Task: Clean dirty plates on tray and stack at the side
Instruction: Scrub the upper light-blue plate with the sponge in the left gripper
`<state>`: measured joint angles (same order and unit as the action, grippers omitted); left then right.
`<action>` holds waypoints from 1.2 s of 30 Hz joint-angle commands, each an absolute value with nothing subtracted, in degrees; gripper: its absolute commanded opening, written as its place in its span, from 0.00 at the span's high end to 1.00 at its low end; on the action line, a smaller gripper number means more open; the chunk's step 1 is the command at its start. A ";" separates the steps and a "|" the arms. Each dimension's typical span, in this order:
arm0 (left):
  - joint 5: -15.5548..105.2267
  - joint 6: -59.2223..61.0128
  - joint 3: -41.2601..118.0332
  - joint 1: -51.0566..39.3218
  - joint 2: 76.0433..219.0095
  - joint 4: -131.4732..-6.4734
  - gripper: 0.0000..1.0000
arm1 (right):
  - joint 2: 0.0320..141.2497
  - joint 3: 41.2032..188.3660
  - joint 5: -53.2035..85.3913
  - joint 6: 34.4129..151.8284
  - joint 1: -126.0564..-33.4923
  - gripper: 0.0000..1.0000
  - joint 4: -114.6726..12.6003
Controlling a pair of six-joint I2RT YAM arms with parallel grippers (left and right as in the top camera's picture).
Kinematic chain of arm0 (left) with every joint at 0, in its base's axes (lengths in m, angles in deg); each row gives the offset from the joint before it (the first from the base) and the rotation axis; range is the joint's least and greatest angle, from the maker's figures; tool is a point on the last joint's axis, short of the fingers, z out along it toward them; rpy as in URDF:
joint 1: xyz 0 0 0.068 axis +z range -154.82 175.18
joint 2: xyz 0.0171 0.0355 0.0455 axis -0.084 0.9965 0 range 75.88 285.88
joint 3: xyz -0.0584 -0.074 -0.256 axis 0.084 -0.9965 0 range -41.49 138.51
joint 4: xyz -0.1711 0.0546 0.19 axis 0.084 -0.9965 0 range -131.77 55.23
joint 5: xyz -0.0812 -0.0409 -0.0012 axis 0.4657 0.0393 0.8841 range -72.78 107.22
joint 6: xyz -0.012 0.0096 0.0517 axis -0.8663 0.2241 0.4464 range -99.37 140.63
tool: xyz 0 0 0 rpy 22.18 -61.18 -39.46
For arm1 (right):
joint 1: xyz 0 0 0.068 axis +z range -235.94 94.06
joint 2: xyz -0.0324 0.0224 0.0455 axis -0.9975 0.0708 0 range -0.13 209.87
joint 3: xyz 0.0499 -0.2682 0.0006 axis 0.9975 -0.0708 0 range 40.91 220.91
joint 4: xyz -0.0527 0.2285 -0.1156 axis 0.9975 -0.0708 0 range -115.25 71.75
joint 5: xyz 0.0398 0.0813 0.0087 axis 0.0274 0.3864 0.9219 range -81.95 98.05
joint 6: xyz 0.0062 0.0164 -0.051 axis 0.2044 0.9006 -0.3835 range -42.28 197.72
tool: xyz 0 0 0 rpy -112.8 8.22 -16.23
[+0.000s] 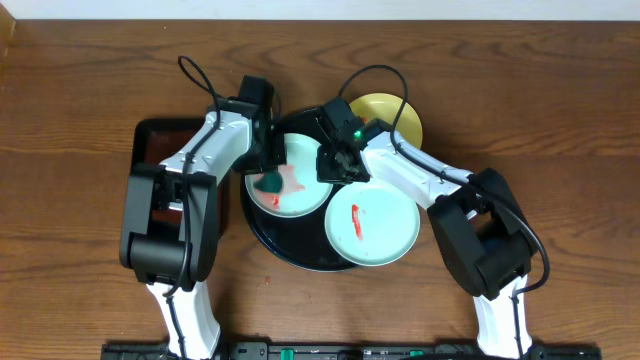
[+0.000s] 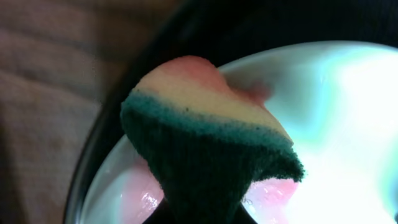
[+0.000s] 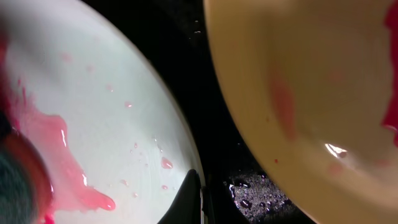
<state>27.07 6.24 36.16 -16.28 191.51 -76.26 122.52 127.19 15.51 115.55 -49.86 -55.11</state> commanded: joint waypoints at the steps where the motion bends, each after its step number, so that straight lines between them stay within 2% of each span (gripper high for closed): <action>1: 38.06 11.64 34.61 -16.33 194.16 -81.88 0.92 | 123.76 125.42 16.87 114.23 -49.10 0.99 -56.38; 3: 43.76 14.98 34.58 -16.33 194.16 -85.33 0.93 | 123.76 125.42 16.87 114.26 -49.10 0.99 -56.36; 7: 44.88 15.51 34.58 -16.30 194.16 -86.95 0.93 | 123.76 125.42 16.89 114.26 -49.10 0.99 -56.27; 11: 44.07 15.38 34.61 -16.15 194.18 -80.92 0.92 | 123.76 125.42 16.89 114.26 -49.10 0.99 -56.45; 18: 17.73 3.64 34.58 -16.11 194.18 -66.84 0.92 | 123.76 125.42 16.87 114.23 -49.10 0.99 -56.38; 23: 11.09 2.48 34.58 -16.11 194.18 -68.18 0.92 | 123.76 125.42 16.15 114.21 -49.10 0.99 -56.42; 28: 14.76 3.46 34.58 -16.15 194.18 -75.65 0.93 | 123.76 125.42 16.02 114.28 -49.10 0.99 -56.34; 36: 37.84 21.52 34.58 -16.15 194.18 -86.80 0.93 | 123.76 125.42 16.04 114.26 -49.10 0.99 -56.38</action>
<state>27.28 11.05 36.62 -16.19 191.86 -83.96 122.50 127.14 16.19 114.72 -49.82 -55.29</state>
